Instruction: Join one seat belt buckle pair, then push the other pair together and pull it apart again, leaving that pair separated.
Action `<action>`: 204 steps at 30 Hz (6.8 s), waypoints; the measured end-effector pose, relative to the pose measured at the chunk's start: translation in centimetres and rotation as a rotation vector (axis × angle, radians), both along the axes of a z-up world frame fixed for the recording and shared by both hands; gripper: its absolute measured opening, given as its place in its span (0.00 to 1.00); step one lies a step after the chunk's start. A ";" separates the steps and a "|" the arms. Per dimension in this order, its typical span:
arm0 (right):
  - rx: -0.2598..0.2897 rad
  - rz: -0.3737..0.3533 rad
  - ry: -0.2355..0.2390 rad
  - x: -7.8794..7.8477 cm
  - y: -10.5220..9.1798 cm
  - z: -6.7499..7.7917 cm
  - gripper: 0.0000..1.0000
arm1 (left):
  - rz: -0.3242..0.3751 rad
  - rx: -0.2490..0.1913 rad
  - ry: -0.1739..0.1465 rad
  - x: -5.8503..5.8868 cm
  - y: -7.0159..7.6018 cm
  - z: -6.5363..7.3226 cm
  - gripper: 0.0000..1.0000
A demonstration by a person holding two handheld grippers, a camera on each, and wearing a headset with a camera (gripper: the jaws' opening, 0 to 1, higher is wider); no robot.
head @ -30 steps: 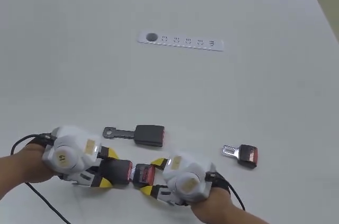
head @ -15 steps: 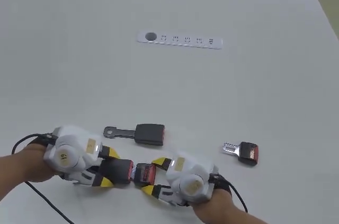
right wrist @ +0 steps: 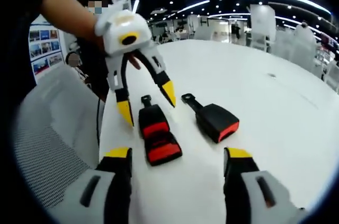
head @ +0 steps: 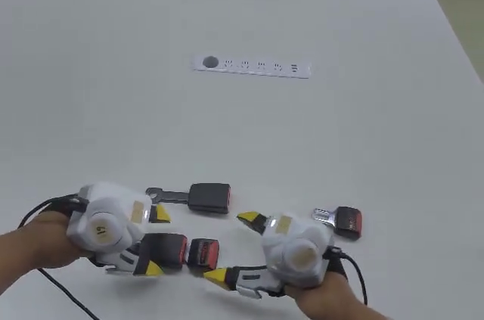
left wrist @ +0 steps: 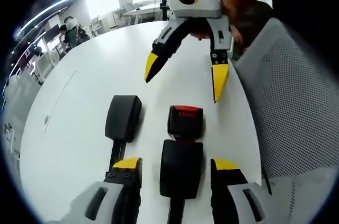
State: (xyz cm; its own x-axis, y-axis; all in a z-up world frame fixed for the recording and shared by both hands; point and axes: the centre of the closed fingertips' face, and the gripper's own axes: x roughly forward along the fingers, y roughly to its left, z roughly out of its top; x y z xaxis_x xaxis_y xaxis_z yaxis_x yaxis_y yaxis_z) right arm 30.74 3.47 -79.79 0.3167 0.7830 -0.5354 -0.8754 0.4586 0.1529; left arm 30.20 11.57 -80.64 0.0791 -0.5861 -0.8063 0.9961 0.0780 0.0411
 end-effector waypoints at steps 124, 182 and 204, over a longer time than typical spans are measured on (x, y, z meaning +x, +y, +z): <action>-0.204 0.307 0.144 7.4 -2.1 -4.3 0.33 | -0.123 -0.031 0.066 8.4 -5.9 -3.3 0.34; -0.244 0.322 0.085 7.1 -2.1 -4.4 0.34 | -0.115 -0.009 0.076 8.4 -5.4 -3.7 0.35; -0.205 0.261 0.059 6.1 -6.6 -4.5 0.35 | -0.098 0.012 0.081 7.8 -5.7 -3.2 0.35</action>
